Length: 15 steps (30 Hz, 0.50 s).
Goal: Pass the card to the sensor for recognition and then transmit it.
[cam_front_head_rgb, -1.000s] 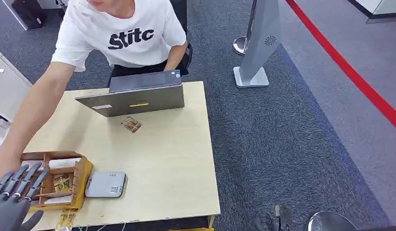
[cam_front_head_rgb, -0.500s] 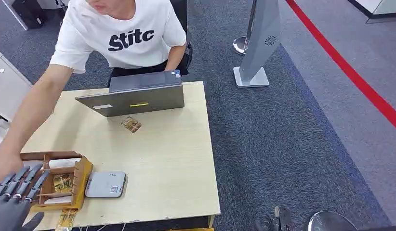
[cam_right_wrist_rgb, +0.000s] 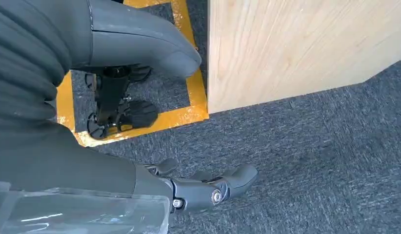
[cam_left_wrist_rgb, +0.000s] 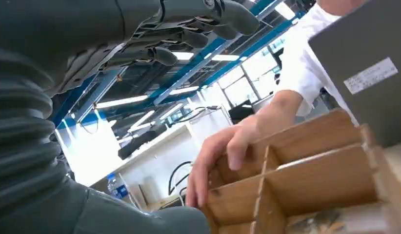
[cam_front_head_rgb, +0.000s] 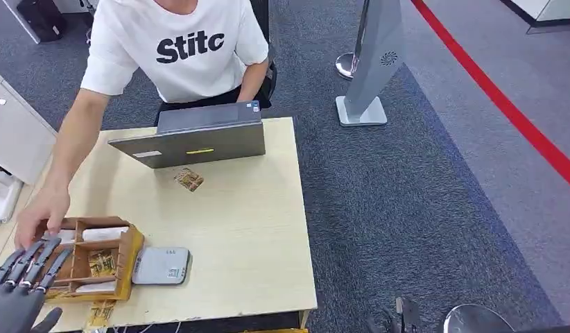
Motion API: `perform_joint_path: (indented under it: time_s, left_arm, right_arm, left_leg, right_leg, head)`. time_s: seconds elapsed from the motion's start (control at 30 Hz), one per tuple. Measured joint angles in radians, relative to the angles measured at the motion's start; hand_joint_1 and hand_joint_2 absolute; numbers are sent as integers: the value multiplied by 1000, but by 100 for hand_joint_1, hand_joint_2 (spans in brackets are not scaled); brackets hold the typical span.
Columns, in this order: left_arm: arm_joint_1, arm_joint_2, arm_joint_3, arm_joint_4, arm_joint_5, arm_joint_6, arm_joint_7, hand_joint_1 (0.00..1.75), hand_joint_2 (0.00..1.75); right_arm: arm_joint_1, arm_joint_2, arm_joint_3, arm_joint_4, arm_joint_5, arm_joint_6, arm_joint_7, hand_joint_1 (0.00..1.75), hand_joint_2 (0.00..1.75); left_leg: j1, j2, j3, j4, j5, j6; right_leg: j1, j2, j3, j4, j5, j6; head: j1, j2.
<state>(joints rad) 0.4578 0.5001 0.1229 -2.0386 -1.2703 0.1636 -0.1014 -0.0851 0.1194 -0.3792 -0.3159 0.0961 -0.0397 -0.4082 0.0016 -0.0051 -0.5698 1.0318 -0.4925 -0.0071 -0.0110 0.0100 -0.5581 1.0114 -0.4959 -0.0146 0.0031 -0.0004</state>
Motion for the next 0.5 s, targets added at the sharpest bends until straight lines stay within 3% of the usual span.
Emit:
perform_joint_path:
  time_s: [0.3,0.5]
  left_arm:
    - [210,14,51,-101,-25,-11,71,0,175]
    - [252,11,53,-127,-35,-3,97,0,175]
  right_arm:
    - [5,-1,-21,0,0,7,4,0,175]
    - [5,-1,-26,0,2,10,4,0,175]
  left_leg:
    - [0,0,-1,0,-1,1]
    - [0,-1,-1,0,-1,1]
  right_leg:
    - [0,0,-1,0,-1,1]
    - [0,-1,0,-1,-1,1]
  head:
    - [0,0]
    - [0,0]
